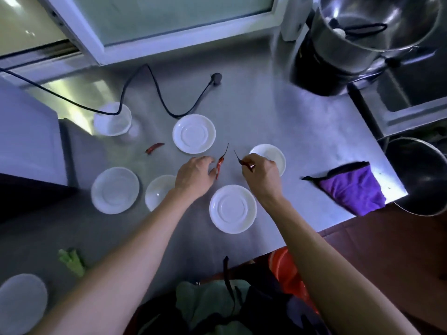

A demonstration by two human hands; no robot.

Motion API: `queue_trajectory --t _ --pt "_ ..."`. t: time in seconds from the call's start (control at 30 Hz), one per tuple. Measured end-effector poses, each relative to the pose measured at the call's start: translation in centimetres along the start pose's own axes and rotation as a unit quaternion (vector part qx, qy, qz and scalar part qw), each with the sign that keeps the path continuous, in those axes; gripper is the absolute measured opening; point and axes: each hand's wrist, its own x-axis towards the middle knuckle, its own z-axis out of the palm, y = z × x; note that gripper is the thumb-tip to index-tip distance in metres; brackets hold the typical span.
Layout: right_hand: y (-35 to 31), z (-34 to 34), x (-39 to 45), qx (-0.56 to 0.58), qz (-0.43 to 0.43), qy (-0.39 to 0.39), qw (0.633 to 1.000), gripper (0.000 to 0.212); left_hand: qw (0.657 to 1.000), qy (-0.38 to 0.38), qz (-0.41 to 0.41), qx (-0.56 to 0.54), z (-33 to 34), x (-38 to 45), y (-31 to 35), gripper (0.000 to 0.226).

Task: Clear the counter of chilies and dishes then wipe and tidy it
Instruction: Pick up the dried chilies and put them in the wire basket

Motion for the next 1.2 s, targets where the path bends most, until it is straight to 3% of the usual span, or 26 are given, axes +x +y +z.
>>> queue_trajectory --t 0.27,0.47,0.8,0.97,1.2 --pt "1.4 -1.2 3.2 0.021 -0.032 -0.053 0.998 0.020 0.996 0.032 -0.076 0.027 2.7 2.9 1.8 0.036" --pt "1.8 -0.8 3.6 0.009 -0.069 -0.081 0.994 0.018 0.994 0.029 -0.100 0.035 4.1 3.8 2.3 0.020" --pt "3.1 -0.8 3.9 0.016 -0.069 -0.092 0.993 0.014 0.992 0.014 -0.096 0.080 6.0 3.7 1.6 0.015" --pt "2.6 -0.6 3.7 0.027 -0.068 -0.097 0.993 0.015 0.989 0.059 -0.136 0.007 5.4 2.3 1.2 0.010" --pt "0.1 0.3 3.1 0.019 -0.090 -0.102 0.991 0.013 0.990 0.103 -0.096 0.033 2.1 -1.4 0.0 0.014"
